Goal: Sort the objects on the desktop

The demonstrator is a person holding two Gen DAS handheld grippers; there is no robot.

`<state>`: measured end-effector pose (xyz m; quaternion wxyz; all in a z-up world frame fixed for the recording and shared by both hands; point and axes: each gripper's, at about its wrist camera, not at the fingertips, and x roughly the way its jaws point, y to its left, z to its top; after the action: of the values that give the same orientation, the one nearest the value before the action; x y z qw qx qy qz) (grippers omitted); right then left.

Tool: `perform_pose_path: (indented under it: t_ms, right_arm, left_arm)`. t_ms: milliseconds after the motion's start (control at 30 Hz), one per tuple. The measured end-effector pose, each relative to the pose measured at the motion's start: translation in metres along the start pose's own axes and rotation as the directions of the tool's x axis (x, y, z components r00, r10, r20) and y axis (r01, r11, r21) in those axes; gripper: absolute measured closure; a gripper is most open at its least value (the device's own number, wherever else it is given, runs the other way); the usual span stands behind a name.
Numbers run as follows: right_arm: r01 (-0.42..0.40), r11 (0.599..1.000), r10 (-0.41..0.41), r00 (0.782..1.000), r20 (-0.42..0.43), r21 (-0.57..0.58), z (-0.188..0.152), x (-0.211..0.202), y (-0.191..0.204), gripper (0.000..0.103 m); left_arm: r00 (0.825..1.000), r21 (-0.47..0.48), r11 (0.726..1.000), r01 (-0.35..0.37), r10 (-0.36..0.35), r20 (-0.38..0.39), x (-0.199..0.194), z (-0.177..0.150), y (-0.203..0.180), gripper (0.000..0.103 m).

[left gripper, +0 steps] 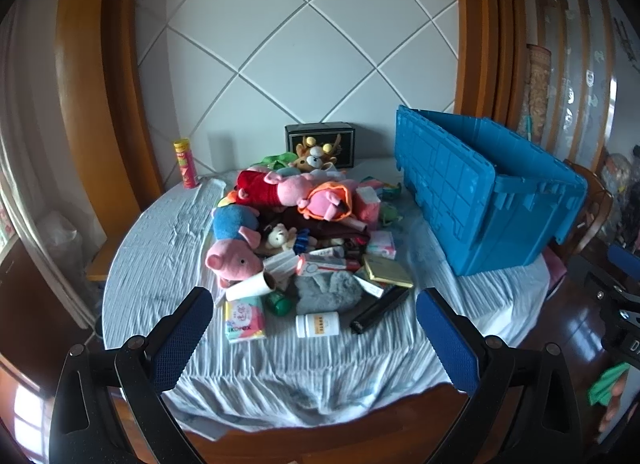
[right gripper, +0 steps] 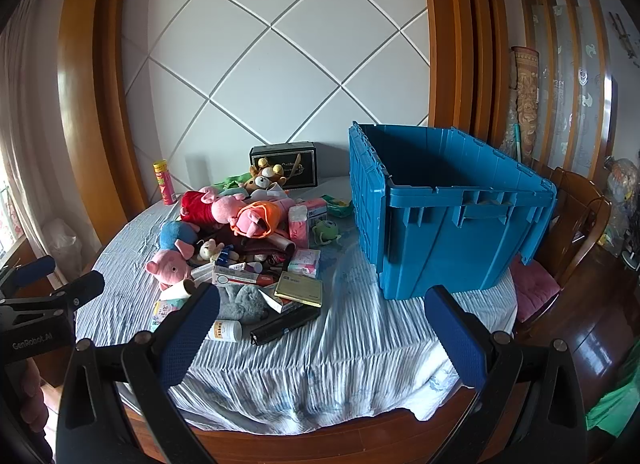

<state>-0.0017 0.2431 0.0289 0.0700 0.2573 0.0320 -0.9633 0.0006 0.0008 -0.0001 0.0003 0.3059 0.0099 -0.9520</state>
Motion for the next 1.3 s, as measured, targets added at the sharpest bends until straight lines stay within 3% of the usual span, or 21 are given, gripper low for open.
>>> perform_pose_path:
  t_ms: [1300]
  right_arm:
    - [0.001,1.000,-0.001,1.000,-0.013,0.006,-0.0061,0.0054,-0.0053,0.000]
  left_arm:
    - [1.000,0.015,1.000,-0.011,0.011,-0.021,0.0075,0.0009,0.0002,0.000]
